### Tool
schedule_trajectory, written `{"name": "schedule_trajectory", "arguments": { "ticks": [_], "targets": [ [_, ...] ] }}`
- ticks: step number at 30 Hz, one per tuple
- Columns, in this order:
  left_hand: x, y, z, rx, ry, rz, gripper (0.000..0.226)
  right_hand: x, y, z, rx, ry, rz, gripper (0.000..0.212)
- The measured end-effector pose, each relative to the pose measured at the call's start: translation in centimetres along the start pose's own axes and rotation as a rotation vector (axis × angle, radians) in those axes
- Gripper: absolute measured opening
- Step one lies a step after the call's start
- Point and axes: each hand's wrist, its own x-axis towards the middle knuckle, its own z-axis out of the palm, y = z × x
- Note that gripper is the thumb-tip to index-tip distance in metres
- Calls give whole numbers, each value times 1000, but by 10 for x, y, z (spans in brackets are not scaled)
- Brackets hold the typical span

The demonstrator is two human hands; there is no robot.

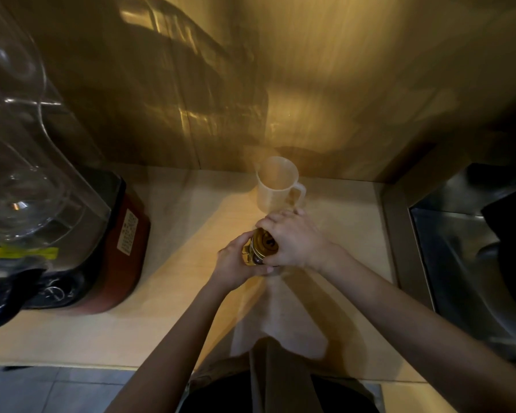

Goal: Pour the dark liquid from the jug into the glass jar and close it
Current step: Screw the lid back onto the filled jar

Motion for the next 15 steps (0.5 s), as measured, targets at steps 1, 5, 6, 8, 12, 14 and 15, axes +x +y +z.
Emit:
{"name": "schedule_trajectory", "arguments": {
  "ticks": [1, 5, 6, 8, 12, 14, 15],
  "targets": [
    [0, -1, 0, 3, 2, 1, 85, 0, -1, 1, -7, 0, 8, 65],
    [0, -1, 1, 20, 1, -6, 86, 1, -3, 2, -28, 4, 31, 67],
    [0, -1, 1, 22, -2, -9, 86, 2, -3, 2, -25, 6, 41, 67],
    [0, 0, 0, 24, -6, -8, 87, 2, -5, 1, -8, 15, 84, 67],
    [-1, 2, -1, 23, -9, -20, 85, 1, -10, 3, 28, 70, 174, 67],
    [-1, 2, 0, 12, -2, -22, 87, -2, -10, 5, 8, 87, 201, 67],
    [-2, 2, 0, 5, 1, -21, 88, -4, -10, 5, 0, 89, 214, 67]
  ]
}}
